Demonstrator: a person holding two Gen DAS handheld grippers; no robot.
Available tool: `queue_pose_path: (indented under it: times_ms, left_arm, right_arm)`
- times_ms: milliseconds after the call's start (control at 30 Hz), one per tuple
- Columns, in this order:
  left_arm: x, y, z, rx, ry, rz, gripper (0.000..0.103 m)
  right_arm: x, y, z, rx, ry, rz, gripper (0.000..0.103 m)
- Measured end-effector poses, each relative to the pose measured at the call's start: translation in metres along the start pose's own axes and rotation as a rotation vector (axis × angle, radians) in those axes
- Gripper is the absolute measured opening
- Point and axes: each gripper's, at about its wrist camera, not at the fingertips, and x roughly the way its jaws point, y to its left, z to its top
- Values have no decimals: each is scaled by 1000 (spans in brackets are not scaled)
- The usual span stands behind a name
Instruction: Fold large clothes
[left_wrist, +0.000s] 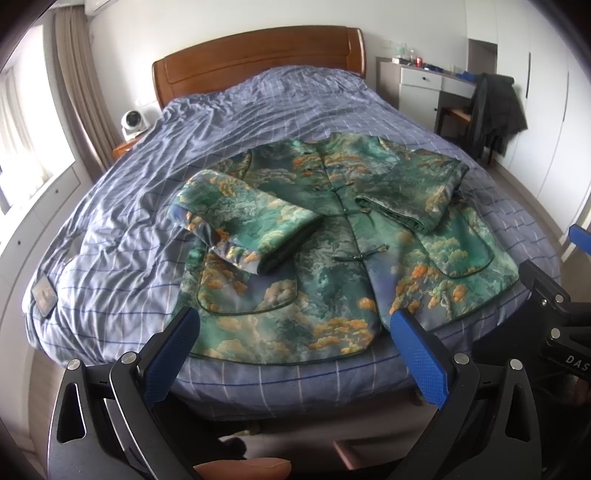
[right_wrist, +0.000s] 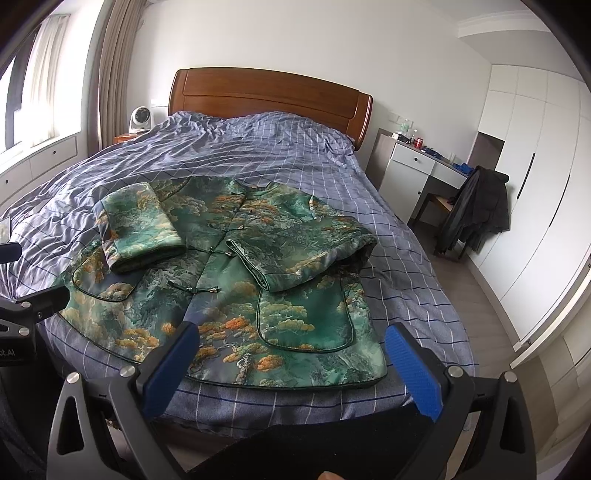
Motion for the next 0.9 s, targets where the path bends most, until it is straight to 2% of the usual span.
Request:
queue_pose_path:
  times_ms: [900]
  left_arm:
    - [6, 1, -7, 2, 12, 5, 103]
  right_arm:
    - [6, 3, -4, 2, 17, 5, 102]
